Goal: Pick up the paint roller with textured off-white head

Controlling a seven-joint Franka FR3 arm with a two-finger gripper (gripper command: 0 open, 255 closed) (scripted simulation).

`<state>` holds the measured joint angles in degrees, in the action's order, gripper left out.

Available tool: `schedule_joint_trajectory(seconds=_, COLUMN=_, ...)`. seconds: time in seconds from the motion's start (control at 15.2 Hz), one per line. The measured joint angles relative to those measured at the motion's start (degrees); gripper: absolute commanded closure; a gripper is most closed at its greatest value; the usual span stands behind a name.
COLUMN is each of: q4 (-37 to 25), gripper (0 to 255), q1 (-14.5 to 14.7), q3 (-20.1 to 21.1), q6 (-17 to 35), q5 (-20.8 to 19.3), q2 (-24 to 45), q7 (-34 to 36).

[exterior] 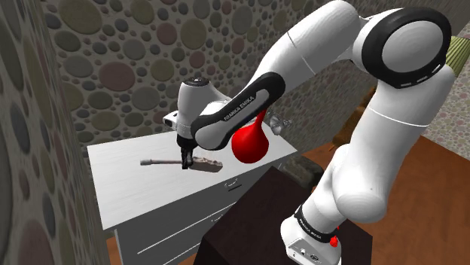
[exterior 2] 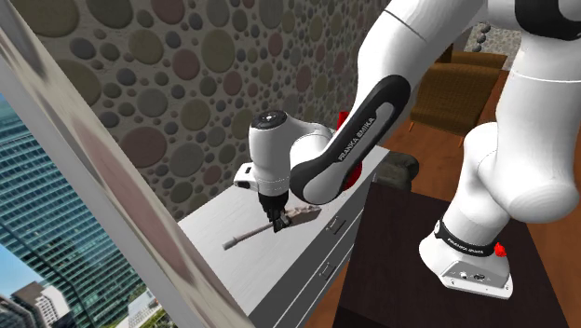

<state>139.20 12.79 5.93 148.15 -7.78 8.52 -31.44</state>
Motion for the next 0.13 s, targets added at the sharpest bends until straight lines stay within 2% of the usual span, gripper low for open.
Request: schedule_joint_trajectory(seconds=0.13, q4=-0.06, gripper=255, q1=-0.08, q3=0.11, q6=-1.15, q5=0.43, q2=-1.12, q7=-0.41)
